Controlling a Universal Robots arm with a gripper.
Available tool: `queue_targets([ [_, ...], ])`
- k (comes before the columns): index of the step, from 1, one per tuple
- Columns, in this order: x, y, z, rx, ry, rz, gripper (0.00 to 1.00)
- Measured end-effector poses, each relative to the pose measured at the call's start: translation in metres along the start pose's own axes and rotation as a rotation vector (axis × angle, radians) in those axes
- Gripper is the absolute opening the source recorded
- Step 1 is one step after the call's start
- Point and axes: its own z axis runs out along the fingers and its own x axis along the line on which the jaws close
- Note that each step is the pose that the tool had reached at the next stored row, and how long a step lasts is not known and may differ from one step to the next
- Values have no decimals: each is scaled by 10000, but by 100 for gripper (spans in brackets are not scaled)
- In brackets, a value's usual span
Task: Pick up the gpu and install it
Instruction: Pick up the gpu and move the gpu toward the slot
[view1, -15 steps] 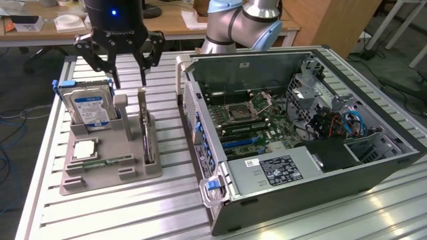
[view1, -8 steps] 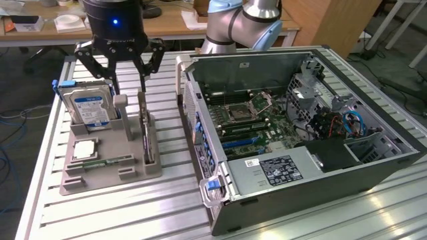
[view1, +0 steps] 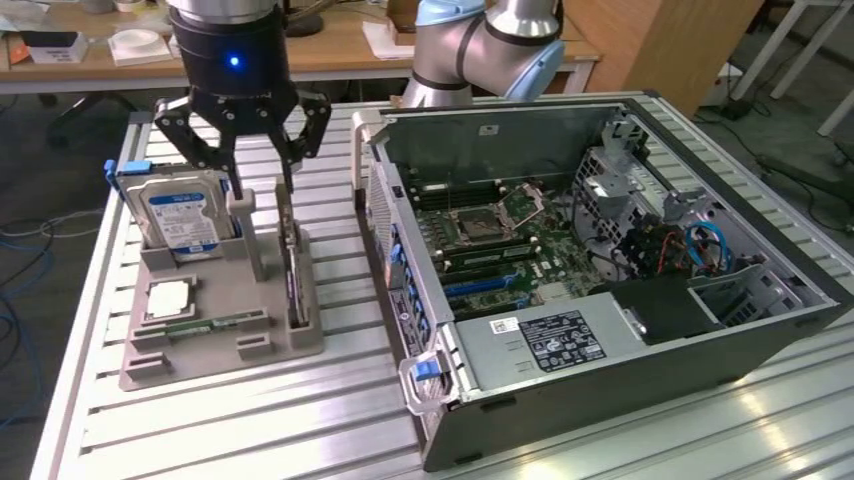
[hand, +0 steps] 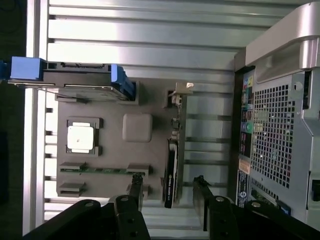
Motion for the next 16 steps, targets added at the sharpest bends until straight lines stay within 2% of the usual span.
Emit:
queue_targets([
  [16, 4, -145, 194, 1, -24, 62, 53],
])
